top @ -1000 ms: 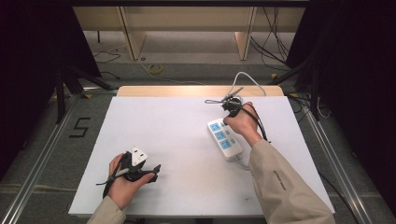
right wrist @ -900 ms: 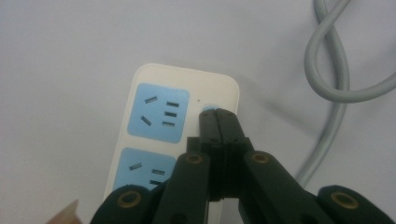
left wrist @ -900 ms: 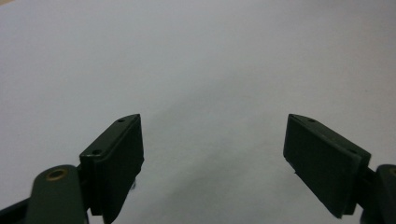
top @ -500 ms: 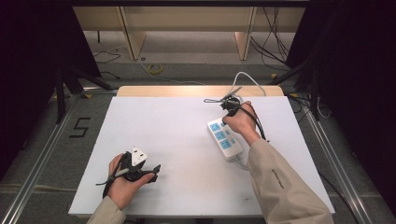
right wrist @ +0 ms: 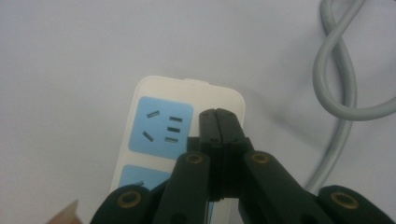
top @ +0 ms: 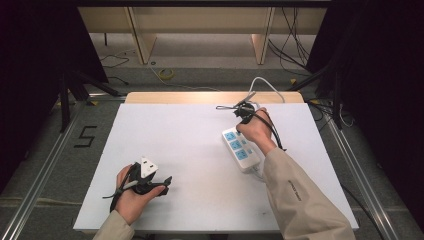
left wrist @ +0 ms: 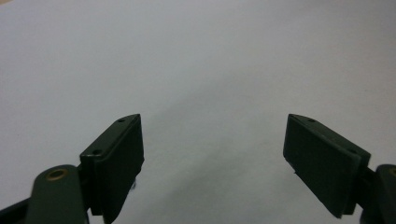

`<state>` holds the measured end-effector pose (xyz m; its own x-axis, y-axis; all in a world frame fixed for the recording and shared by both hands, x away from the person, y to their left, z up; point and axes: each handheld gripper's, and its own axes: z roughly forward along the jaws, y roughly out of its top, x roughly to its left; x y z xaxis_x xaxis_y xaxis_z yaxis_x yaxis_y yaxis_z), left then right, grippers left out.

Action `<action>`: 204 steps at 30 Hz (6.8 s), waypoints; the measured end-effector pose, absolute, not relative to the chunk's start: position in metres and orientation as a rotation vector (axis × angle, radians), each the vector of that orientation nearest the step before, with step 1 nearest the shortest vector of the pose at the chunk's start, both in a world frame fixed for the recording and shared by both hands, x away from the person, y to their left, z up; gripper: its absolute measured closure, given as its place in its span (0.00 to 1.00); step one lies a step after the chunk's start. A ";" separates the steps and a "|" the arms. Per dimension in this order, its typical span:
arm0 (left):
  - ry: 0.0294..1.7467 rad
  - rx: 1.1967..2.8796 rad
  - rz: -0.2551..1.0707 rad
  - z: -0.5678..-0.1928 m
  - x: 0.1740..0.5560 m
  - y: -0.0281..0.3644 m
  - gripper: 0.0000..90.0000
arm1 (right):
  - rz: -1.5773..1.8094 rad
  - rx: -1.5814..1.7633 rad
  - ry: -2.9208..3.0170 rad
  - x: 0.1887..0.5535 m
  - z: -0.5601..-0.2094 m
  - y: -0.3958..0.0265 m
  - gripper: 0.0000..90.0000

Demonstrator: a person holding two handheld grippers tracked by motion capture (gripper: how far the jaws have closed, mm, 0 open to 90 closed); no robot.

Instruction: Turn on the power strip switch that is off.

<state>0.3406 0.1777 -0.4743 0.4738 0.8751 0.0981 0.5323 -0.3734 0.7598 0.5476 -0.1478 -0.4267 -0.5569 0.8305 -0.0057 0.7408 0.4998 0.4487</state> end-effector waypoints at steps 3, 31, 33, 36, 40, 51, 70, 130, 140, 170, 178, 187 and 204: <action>1.160 2.057 0.661 -0.474 0.341 0.178 0.22 | 0.586 1.346 2.523 0.548 -0.427 -0.147 1.00; 1.162 2.058 0.660 -0.474 0.340 0.178 0.22 | 0.549 1.337 2.524 0.553 -0.430 -0.144 1.00; 1.163 2.057 0.659 -0.474 0.340 0.178 0.22 | 0.550 1.340 2.524 0.553 -0.430 -0.144 1.00; 1.163 2.058 0.658 -0.474 0.340 0.178 0.22 | 0.549 1.343 2.523 0.554 -0.430 -0.145 1.00; 1.162 2.059 0.660 -0.474 0.340 0.179 0.22 | 0.552 1.339 2.525 0.554 -0.431 -0.144 1.00; 1.161 2.061 0.662 -0.474 0.341 0.179 0.22 | 0.535 1.334 2.530 0.552 -0.432 -0.141 1.00; 1.162 2.062 0.661 -0.474 0.341 0.179 0.22 | 0.531 1.327 2.529 0.552 -0.435 -0.141 1.00; 1.162 2.075 0.662 -0.476 0.341 0.175 0.22 | 0.650 1.319 2.492 0.535 -0.425 -0.151 1.00; 1.165 2.073 0.666 -0.476 0.341 0.175 0.22 | 0.674 1.314 2.519 0.523 -0.422 -0.157 1.00; 1.173 2.094 0.658 -0.476 0.340 0.175 0.24 | 0.788 1.282 2.550 0.465 -0.429 -0.199 1.00; 1.182 2.104 0.655 -0.477 0.340 0.174 0.26 | 0.822 1.251 2.550 0.449 -0.432 -0.207 0.96; 1.187 2.107 0.655 -0.478 0.340 0.174 0.25 | 0.853 1.209 2.541 0.432 -0.433 -0.216 0.89; 1.186 2.096 0.651 -0.478 0.340 0.175 0.25 | 0.923 1.150 2.499 0.403 -0.438 -0.236 0.65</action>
